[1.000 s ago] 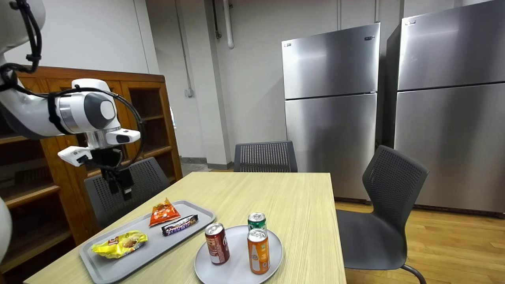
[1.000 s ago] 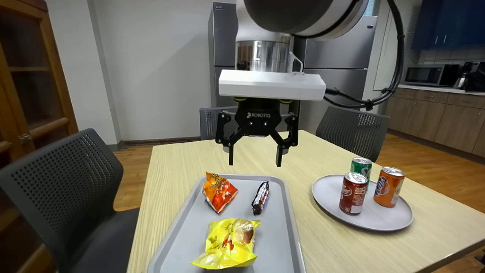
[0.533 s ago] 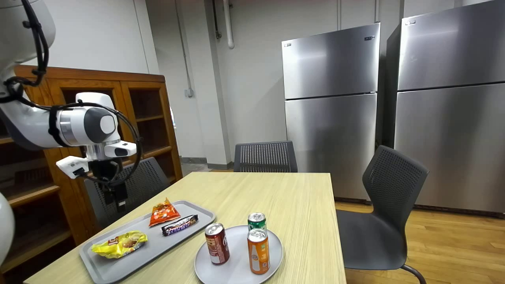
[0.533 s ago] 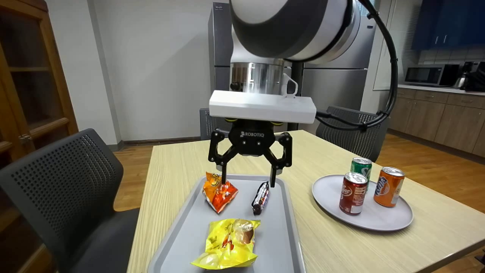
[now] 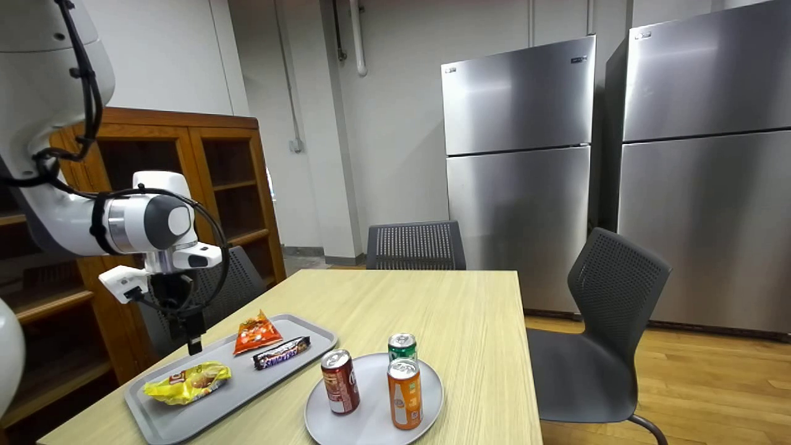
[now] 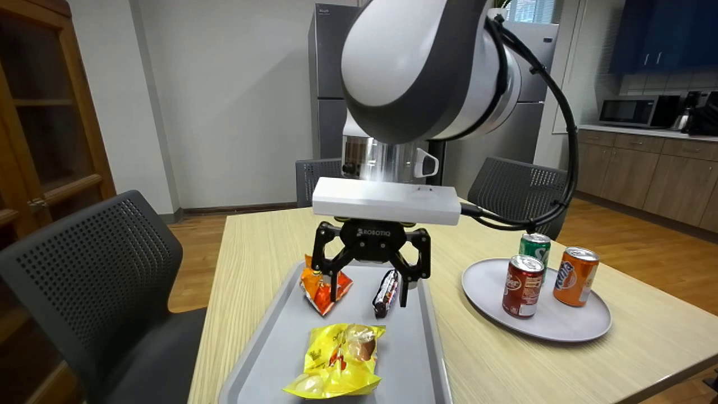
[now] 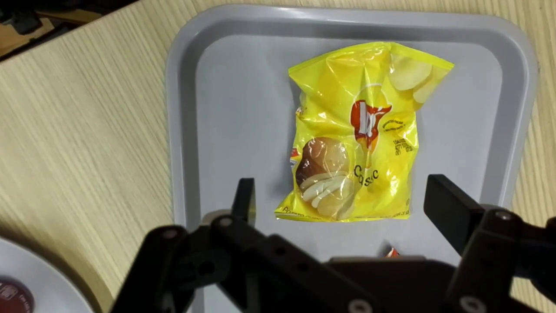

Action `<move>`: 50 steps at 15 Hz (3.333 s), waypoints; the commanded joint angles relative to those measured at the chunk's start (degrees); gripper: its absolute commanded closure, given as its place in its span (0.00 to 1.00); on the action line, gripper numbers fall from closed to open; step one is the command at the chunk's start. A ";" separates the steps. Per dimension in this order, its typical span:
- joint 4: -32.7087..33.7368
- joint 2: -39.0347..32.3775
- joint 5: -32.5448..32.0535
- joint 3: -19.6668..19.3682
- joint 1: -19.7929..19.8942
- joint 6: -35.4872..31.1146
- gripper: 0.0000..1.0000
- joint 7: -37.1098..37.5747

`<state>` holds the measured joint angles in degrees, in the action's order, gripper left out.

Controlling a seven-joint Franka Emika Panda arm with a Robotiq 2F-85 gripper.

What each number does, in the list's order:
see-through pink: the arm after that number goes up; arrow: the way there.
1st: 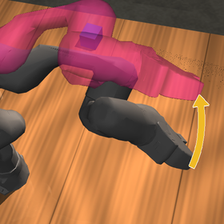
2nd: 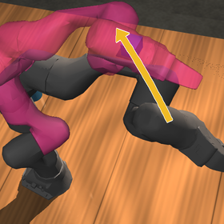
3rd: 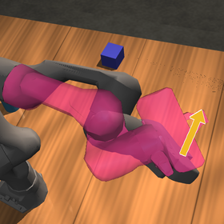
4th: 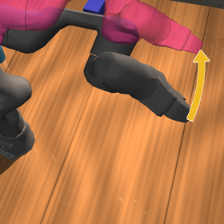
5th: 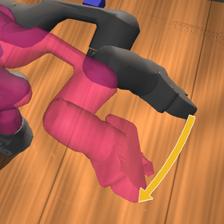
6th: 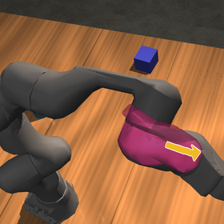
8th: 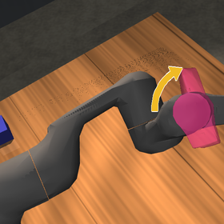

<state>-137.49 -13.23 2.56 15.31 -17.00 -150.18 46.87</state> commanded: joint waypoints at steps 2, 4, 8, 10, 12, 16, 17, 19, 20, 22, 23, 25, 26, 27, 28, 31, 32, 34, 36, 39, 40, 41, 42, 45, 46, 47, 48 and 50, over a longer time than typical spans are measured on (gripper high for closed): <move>2.70 -4.48 0.25 -1.65 -2.17 -1.40 0.00 -0.74; 3.82 -6.08 0.31 -1.84 -2.90 -1.53 0.00 -1.08; 6.01 -8.78 0.63 -2.12 -3.88 -1.43 0.00 -1.67; 7.06 -10.00 0.75 -2.30 -4.25 -1.23 0.00 -1.85; 7.99 -11.13 0.78 -2.54 -4.65 -1.02 0.00 -1.97; 9.45 -12.80 0.92 -2.87 -5.31 -0.65 0.00 -2.41; 9.70 -13.14 0.99 -2.89 -5.41 -0.62 0.00 -2.51; 10.26 -13.72 1.14 -2.90 -5.56 -0.49 0.00 -2.71; 10.50 -14.01 1.18 -2.91 -5.61 -0.40 0.00 -2.83; 10.89 -14.43 1.25 -2.96 -5.69 -0.34 0.00 -2.97; 11.07 -14.62 1.30 -2.98 -5.72 -0.34 0.00 -3.05; 11.43 -15.01 1.24 -3.09 -5.89 -0.21 0.13 -3.23; 11.56 -15.18 1.26 -3.02 -5.85 -0.24 0.28 -3.65; 11.65 -15.25 1.31 -3.00 -5.88 -0.18 0.34 -3.85; 11.75 -15.37 1.39 -2.96 -5.88 -0.13 0.44 -4.17; 11.98 -15.62 1.63 -2.90 -5.85 -0.13 0.66 -4.88; 12.00 -15.57 1.80 -2.81 -5.73 -0.19 0.75 -5.12; 12.12 -15.55 1.80 -2.90 -5.79 -0.21 0.90 -5.37; 12.25 -15.45 1.77 -2.97 -5.82 -0.12 1.00 -5.46; 12.38 -15.32 1.53 -3.17 -5.91 0.23 1.00 -5.46; 12.38 -15.17 1.51 -3.19 -5.89 0.41 1.00 -5.53; 12.30 -14.76 1.33 -3.30 -5.96 0.60 1.00 -5.57; 12.25 -14.44 1.23 -3.36 -5.98 0.71 1.00 -5.69; 11.75 -12.70 1.94 -3.07 -5.38 0.86 1.00 -6.38; 11.59 -12.11 2.10 -3.04 -5.20 0.94 1.00 -6.57; 11.44 -11.40 1.73 -3.38 -5.39 1.05 1.00 -6.39; 11.46 -10.82 1.53 -3.53 -5.46 1.11 1.00 -6.35; 11.58 -9.84 1.18 -3.78 -5.58 1.13 1.00 -6.30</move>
<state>-125.64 -26.16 2.93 12.29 -21.93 -151.29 42.21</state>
